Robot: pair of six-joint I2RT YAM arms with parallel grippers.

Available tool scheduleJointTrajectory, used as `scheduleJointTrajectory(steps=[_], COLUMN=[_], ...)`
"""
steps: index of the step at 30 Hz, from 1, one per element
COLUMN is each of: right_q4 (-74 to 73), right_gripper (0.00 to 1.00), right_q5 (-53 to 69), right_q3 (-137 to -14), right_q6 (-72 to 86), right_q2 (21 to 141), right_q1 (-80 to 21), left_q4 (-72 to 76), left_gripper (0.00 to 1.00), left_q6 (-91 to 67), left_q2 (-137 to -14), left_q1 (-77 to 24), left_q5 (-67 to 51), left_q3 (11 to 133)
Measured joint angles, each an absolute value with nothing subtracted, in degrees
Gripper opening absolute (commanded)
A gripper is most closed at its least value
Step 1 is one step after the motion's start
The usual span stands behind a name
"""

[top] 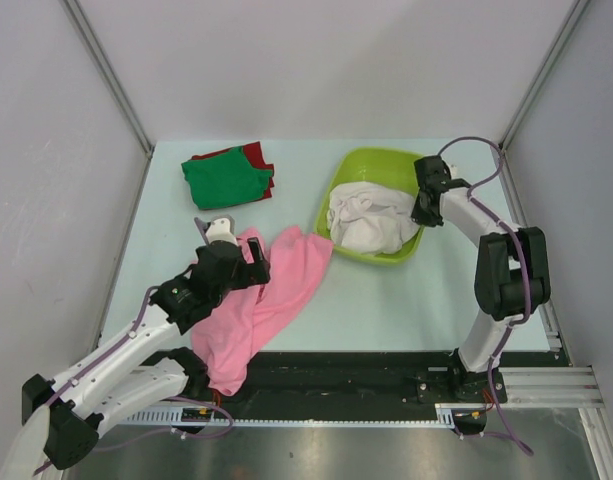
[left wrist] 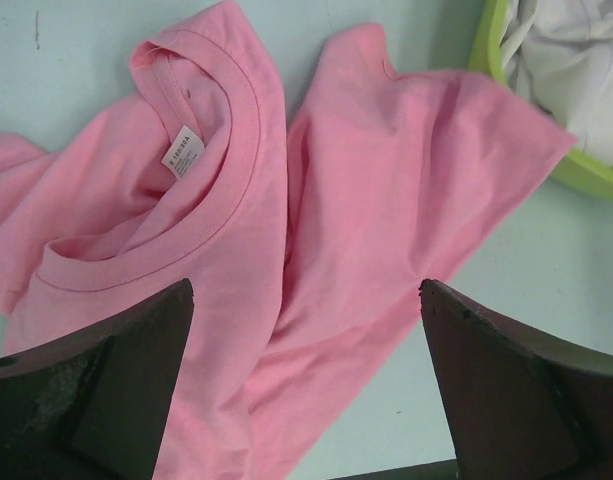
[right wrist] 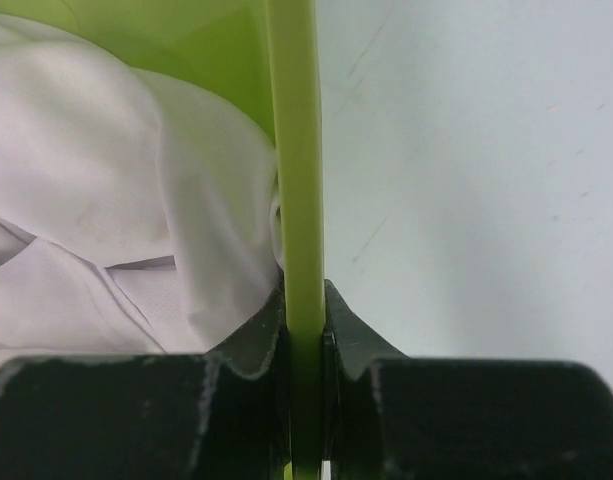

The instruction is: Fold and stack the t-shirts

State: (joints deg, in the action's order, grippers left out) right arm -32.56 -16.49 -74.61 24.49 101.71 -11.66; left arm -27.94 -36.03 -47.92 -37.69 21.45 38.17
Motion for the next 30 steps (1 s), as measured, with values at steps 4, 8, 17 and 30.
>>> scheduleJointTrajectory(steps=[4,8,17,30], right_q4=[-34.1,-36.7,-38.1,-39.5], right_gripper=[0.0,0.0,0.0,0.76], right_q5=[-16.8,-17.3,-14.8,-14.2], right_q3=[-78.6,-85.7,-97.1,-105.4], right_q6=[23.9,22.6,20.7,17.7], right_q2=[104.5,110.0,121.1,127.0], right_q1=[-7.8,-4.1,2.6,14.0], left_q4=[-27.2,-27.0,-25.7,-24.1], left_gripper=[1.0,1.0,1.0,1.0], left_q6=[-36.0,-36.1,-36.0,-36.0], left_q2=[-47.8,-47.4,-46.0,-45.8], left_q1=[-37.7,-37.7,-37.7,-37.7], left_q5=[20.5,19.5,17.3,14.5], left_q3=[37.4,36.1,35.3,34.4])
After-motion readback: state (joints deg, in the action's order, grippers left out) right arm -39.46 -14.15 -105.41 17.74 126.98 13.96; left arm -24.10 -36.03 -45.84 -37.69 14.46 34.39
